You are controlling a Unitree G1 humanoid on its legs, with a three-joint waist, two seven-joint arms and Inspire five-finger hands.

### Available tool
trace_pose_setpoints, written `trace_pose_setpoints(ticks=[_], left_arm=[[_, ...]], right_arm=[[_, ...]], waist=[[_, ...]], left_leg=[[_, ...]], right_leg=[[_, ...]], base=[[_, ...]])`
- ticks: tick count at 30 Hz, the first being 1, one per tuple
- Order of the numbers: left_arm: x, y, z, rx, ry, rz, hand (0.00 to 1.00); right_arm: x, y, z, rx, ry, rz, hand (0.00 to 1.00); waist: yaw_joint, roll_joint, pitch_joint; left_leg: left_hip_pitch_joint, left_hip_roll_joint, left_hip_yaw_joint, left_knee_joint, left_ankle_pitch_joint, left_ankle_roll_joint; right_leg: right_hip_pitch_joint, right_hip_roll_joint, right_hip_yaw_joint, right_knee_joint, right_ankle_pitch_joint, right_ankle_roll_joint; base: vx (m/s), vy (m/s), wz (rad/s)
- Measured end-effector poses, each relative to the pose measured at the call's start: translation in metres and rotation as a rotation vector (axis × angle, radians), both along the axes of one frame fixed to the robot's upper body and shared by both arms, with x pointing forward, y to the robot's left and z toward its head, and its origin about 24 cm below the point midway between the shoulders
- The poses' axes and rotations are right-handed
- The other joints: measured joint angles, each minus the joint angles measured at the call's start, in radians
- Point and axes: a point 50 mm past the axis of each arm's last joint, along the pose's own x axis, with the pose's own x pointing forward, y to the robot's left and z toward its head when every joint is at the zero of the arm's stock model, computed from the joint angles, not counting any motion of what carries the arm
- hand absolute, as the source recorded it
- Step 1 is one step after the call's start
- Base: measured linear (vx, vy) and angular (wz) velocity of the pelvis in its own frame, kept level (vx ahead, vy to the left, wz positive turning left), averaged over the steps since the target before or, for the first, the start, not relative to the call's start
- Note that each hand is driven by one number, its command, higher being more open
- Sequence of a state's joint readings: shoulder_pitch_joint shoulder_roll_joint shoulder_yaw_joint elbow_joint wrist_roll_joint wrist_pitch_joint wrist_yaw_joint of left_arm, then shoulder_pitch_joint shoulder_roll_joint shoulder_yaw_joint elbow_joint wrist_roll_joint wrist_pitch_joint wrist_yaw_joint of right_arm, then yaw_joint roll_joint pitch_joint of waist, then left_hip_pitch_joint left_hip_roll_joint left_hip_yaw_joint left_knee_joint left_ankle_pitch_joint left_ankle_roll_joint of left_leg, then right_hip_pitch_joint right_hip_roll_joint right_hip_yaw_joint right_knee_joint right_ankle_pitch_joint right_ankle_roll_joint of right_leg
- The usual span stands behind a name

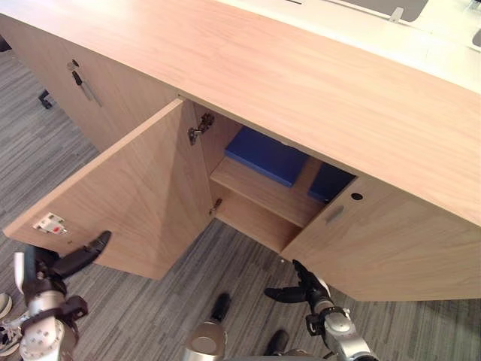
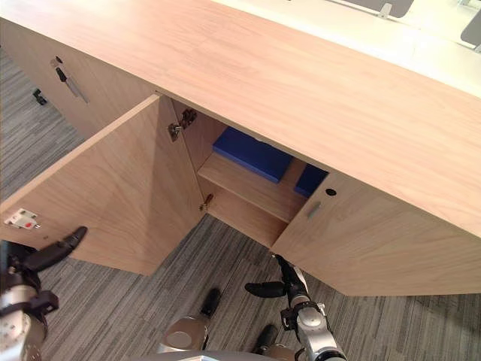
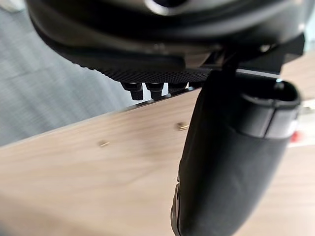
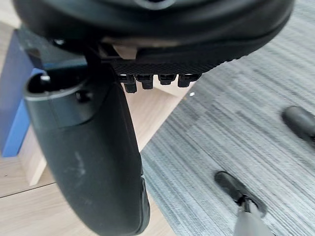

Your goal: Walk over to the cabinet, pick up the folder, carry it to the office cabinet, place the folder inside the office cabinet, then close the office cabinet door

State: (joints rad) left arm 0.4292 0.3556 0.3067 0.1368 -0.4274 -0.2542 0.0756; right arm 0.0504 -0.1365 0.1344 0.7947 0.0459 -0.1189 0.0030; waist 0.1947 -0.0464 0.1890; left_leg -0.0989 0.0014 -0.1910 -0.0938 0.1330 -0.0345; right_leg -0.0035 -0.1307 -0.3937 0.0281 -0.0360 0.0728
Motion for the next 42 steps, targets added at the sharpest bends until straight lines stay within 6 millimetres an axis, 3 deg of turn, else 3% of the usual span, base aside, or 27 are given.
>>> trace_pose_setpoints(ticks=[5,8,11,14,18,22,28,32,35,38,39,42], left_arm=[[-0.026,-0.062,-0.041,-0.186,0.169,-0.244,1.0],[-0.028,-0.102,-0.055,-0.287,0.227,-0.445,1.0],[-0.019,-0.136,-0.06,-0.321,0.243,-0.633,1.0],[0.017,-0.155,-0.052,-0.276,0.186,-0.781,1.0],[0.062,-0.158,-0.038,-0.165,0.107,-0.802,1.0],[0.107,-0.143,-0.024,0.026,0.081,-0.693,1.0],[0.126,-0.121,-0.021,0.128,0.1,-0.532,1.0],[0.119,-0.119,-0.029,0.111,0.129,-0.521,1.0],[0.099,-0.118,-0.051,0.043,0.208,-0.483,1.0],[0.066,-0.119,-0.075,-0.024,0.31,-0.459,1.0],[0.045,-0.118,-0.089,-0.065,0.38,-0.454,1.0],[0.009,-0.114,-0.11,-0.13,0.502,-0.414,1.0]], right_arm=[[-0.01,-0.001,-0.005,0.009,0.035,-0.029,1.0],[-0.012,-0.001,-0.006,0.011,0.038,-0.034,1.0],[-0.002,0.003,-0.001,0.021,0.007,-0.028,1.0],[0.004,0.004,0.001,0.018,-0.009,-0.026,1.0],[0.002,0.002,0.0,0.014,-0.004,-0.029,1.0],[-0.005,-0.007,-0.002,0.002,0.022,-0.077,1.0],[-0.007,-0.02,-0.004,-0.009,0.032,-0.156,1.0],[-0.022,-0.032,-0.01,-0.02,0.086,-0.228,1.0],[-0.035,-0.038,-0.015,-0.022,0.127,-0.27,1.0],[-0.046,-0.042,-0.019,-0.025,0.163,-0.299,1.0],[-0.051,-0.045,-0.02,-0.027,0.178,-0.318,1.0],[-0.052,-0.049,-0.02,-0.032,0.177,-0.342,1.0]], waist=[[-0.02,0.007,-0.007],[-0.03,0.02,-0.007],[-0.081,0.025,-0.005],[-0.111,0.027,-0.004],[-0.166,0.029,-0.004],[-0.22,0.029,-0.004],[-0.241,0.044,-0.013],[-0.243,0.053,-0.018],[-0.246,0.058,-0.035],[-0.249,0.062,-0.043],[-0.248,0.062,-0.045],[-0.243,0.065,-0.058]], left_leg=[[-0.004,-0.009,0.014,0.0,0.003,0.003],[-0.005,-0.01,0.04,0.0,0.003,0.003],[-0.017,-0.002,0.082,0.001,0.003,0.003],[-0.039,0.011,0.158,0.005,0.005,0.001],[-0.039,0.022,0.243,0.006,-0.001,0.01],[-0.013,0.028,0.293,0.006,-0.009,0.016],[0.025,0.039,0.329,0.006,-0.016,0.012],[0.043,0.046,0.336,0.003,-0.021,0.007],[0.047,0.046,0.338,0.0,-0.027,0.002],[0.054,0.046,0.342,0.0,-0.031,0.001],[0.063,0.046,0.348,0.0,-0.037,0.003],[0.076,0.047,0.371,0.001,-0.05,0.0]], right_leg=[[-0.013,-0.001,0.048,0.002,0.0,0.003],[-0.02,-0.002,0.072,0.002,0.003,0.007],[-0.056,0.003,0.123,0.009,0.006,0.011],[-0.111,0.016,0.2,0.002,0.043,0.005],[-0.134,0.031,0.282,-0.042,0.102,0.003],[-0.126,0.044,0.334,-0.065,0.12,0.003],[-0.103,0.051,0.362,-0.066,0.126,-0.004],[-0.086,0.054,0.366,-0.072,0.128,-0.007],[-0.078,0.053,0.369,-0.085,0.124,-0.006],[-0.072,0.053,0.372,-0.09,0.124,-0.006],[-0.063,0.053,0.377,-0.097,0.124,-0.006],[-0.059,0.056,0.398,-0.102,0.124,-0.005]], base=[[-0.05,0.039,0.05],[-0.01,0.031,-0.11],[0.0,0.017,-0.42],[0.04,0.004,-0.76],[0.08,-0.006,-0.73],[0.09,-0.013,-0.42],[-0.01,0.002,-0.15],[-0.06,0.0,-0.05],[-0.05,0.005,-0.07],[0.0,0.002,-0.07],[0.02,0.003,-0.08],[0.04,0.007,-0.22]])
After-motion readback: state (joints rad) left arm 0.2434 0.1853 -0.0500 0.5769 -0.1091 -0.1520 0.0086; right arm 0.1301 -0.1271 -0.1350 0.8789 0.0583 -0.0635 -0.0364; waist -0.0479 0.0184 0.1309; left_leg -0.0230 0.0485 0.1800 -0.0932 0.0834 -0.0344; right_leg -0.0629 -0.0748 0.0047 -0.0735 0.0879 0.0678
